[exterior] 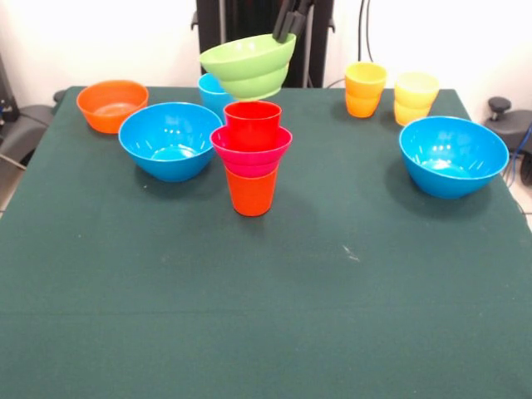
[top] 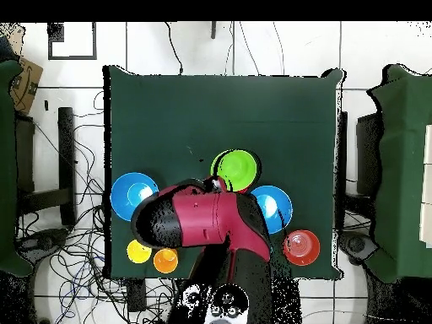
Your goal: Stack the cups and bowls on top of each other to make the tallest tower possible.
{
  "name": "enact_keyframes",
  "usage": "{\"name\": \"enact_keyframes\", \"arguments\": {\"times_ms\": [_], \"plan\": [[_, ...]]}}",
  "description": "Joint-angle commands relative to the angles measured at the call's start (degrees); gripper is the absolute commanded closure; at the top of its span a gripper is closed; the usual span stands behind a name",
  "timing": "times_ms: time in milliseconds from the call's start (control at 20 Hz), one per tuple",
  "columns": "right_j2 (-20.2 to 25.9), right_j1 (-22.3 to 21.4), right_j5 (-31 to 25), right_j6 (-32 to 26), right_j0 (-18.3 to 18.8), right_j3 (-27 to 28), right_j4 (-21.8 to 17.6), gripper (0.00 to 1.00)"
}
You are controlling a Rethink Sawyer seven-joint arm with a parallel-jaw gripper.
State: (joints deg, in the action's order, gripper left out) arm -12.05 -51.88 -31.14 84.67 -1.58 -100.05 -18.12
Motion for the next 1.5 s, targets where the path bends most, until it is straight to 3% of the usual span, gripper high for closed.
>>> {"name": "enact_keyframes", "arguments": {"times_ms": [50,550,1500], "plan": [[2.4,4.8,4.3,9.6,-1.2,2.3,-1.6,1.00],[3.2,4.7,5.5,7.4,0.0,2.2,-1.0,1.00],[2.0,3.9,3.0,7.6,-1.3,2.2,-0.1,1.00]]}}
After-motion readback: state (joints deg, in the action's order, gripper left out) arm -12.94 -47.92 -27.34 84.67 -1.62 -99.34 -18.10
